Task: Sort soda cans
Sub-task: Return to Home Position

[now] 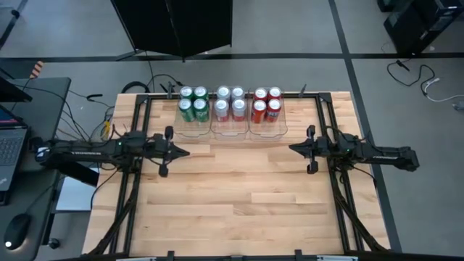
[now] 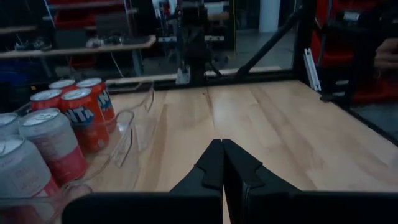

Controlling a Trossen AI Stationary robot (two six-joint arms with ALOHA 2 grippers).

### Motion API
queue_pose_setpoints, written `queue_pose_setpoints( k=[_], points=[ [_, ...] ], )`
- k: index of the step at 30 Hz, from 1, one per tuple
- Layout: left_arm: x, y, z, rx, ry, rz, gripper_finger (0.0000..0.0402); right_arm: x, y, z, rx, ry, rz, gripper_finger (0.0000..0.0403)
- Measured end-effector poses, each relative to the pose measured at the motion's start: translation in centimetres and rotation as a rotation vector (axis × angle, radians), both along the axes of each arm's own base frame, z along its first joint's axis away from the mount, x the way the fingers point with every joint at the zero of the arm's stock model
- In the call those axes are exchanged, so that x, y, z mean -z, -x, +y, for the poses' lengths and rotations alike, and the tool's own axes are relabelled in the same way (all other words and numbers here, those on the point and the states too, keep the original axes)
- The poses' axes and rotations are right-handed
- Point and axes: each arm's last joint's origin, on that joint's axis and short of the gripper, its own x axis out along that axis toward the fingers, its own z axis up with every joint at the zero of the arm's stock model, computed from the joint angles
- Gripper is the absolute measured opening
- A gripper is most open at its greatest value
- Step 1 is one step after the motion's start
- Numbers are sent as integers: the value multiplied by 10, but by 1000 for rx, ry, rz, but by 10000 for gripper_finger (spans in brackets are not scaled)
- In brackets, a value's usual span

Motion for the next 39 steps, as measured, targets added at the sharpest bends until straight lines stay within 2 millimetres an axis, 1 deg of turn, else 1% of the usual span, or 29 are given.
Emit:
queue_pose_setpoints(
  k=[7,12,16,20,24,34,39],
  points=[
    [11,22,-2,7,12,-132,0,0,0,0,-2,6,0,0],
    [22,34,-2,-14,7,-197,0,0,0,0,-2,7,1,0],
    [34,33,0,-87,8,-112,0,0,0,0,1,13,2,0],
    [34,33,1,-105,-11,-114,0,0,0,-2,17,14,6,0],
    [33,34,4,-203,-18,-122,0,1,0,-5,43,5,13,0],
    [34,33,3,-203,-18,-115,5,6,-2,-15,143,5,82,0],
    [34,33,3,-204,4,-114,7,8,-3,-18,177,-32,92,1]
  ],
)
